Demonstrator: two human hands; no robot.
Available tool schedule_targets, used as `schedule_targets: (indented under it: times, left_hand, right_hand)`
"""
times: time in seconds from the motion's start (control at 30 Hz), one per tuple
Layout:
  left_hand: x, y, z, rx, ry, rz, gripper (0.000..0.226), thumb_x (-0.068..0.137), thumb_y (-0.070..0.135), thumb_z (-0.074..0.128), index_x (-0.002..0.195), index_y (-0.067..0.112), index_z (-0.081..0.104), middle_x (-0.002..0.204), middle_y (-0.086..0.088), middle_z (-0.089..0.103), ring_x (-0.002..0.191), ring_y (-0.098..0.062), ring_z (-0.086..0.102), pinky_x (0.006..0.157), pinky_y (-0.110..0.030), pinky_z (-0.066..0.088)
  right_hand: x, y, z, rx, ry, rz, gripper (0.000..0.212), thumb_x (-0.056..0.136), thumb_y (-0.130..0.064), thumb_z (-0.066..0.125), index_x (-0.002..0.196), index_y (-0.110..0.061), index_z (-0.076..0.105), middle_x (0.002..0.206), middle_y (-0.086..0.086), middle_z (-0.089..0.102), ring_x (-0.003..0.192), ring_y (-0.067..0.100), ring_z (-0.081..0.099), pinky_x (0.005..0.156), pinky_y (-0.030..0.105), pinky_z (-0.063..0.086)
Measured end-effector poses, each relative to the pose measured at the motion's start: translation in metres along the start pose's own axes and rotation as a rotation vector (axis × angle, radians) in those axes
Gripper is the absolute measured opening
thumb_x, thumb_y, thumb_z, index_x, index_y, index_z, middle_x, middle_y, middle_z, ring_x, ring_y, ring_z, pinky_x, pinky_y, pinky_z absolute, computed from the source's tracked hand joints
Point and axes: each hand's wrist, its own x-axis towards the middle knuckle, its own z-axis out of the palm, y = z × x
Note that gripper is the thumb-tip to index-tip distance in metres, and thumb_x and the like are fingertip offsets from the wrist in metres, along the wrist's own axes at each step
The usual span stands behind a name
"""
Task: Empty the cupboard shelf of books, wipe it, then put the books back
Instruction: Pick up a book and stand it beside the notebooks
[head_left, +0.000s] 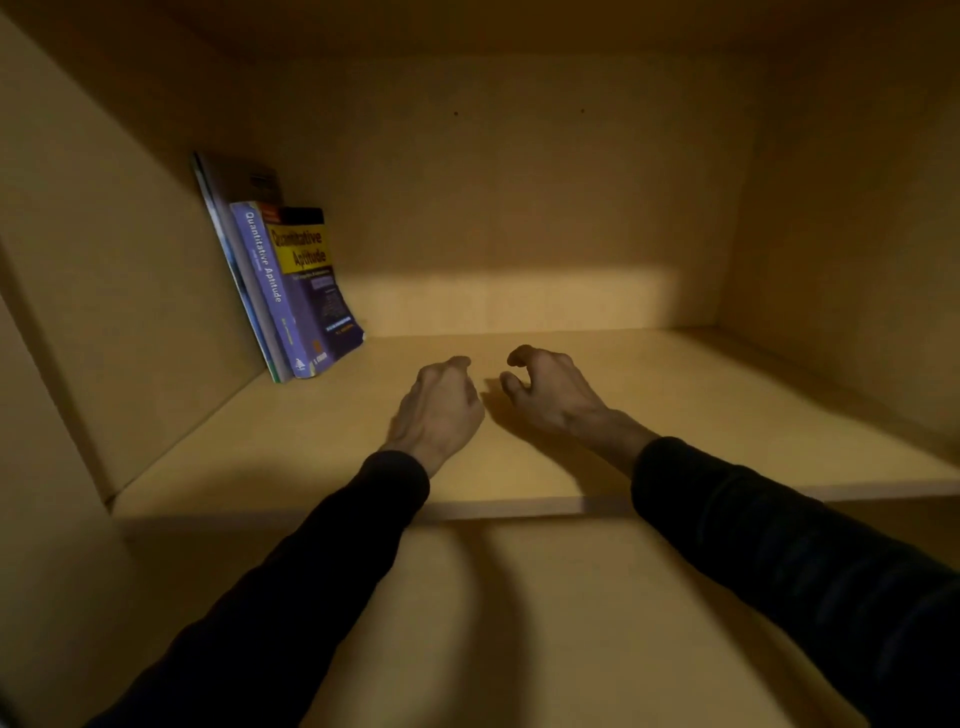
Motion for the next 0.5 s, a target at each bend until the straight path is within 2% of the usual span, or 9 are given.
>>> schedule_targets:
  times: [0.23, 0.4, 0.5]
  left_hand:
    - [-0.021, 0.02, 0.0, -0.015, -0.039, 0.073, 0.043, 0.101, 0.02, 0.041, 0.143, 0.014, 0.043, 0.126, -0.013, 0.059, 0.106, -0.027, 0.061, 0.085, -0.037, 0.051]
    - [-0.038, 0.031, 0.001, -0.038, -0.085, 0.148, 0.042, 0.102, 0.021, 0.04, 0.143, 0.015, 0.044, 0.132, -0.015, 0.057, 0.115, -0.03, 0.058, 0.093, -0.041, 0.051]
    - [-0.049, 0.035, 0.006, -0.056, -0.114, 0.201, 0.041, 0.102, 0.02, 0.039, 0.142, 0.014, 0.045, 0.127, -0.016, 0.06, 0.113, -0.031, 0.059, 0.092, -0.04, 0.048]
  right_hand:
    - [-0.038, 0.007, -0.018, -0.023, 0.039, 0.037, 0.043, 0.1, -0.03, 0.049, 0.137, -0.008, 0.048, 0.133, 0.013, 0.057, 0.116, 0.027, 0.057, 0.097, 0.036, 0.048]
    - [-0.065, 0.009, -0.027, -0.059, 0.096, 0.073, 0.043, 0.101, -0.03, 0.048, 0.135, -0.005, 0.049, 0.131, 0.015, 0.059, 0.115, 0.028, 0.058, 0.096, 0.036, 0.048]
    - [-0.083, 0.009, -0.029, -0.113, 0.112, 0.11, 0.041, 0.101, -0.03, 0.047, 0.133, -0.005, 0.052, 0.127, 0.016, 0.061, 0.113, 0.029, 0.058, 0.093, 0.037, 0.049]
